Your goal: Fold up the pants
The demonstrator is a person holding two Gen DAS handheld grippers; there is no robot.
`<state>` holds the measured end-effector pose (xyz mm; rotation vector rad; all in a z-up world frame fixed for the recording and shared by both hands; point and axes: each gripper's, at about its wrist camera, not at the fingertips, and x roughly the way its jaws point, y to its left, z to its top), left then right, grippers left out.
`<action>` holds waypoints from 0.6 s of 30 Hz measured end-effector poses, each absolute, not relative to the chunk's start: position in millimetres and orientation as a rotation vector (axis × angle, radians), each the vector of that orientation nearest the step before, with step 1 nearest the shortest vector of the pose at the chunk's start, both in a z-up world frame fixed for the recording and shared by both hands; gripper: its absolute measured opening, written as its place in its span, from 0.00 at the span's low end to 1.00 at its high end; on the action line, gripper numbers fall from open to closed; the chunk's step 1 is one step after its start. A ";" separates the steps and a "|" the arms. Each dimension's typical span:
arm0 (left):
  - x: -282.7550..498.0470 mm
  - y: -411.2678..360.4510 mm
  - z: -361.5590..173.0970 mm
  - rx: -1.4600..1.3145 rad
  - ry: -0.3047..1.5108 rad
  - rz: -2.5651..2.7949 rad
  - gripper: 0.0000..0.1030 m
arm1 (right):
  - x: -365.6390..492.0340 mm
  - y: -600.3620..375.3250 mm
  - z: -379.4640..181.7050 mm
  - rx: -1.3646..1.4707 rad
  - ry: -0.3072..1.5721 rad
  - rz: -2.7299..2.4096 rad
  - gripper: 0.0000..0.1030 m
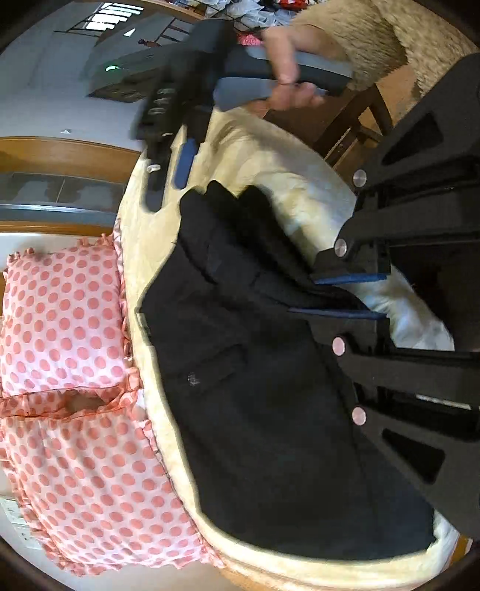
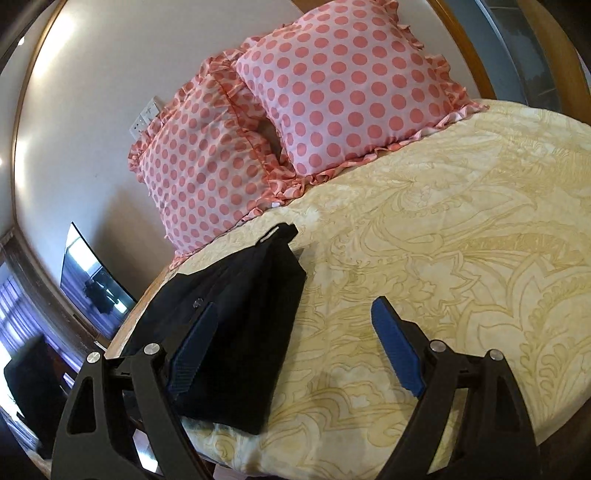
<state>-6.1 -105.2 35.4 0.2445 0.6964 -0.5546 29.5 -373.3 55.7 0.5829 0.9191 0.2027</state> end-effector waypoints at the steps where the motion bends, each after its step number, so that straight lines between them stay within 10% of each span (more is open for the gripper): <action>1: -13.9 -107.7 33.5 0.289 0.660 -0.544 0.10 | 30.7 -370.4 57.5 0.572 0.917 0.207 0.84; 7: -15.5 -86.4 51.5 0.205 0.673 -0.674 0.26 | 44.4 -337.4 76.9 0.512 0.874 0.335 0.84; 11: -3.7 -32.5 87.3 -0.038 0.570 -0.648 0.86 | 58.2 -304.4 82.7 0.463 0.871 0.441 0.84; 18: 37.8 -7.7 66.0 0.022 0.671 -0.270 0.92 | 62.2 -275.6 60.9 0.370 1.011 0.465 0.84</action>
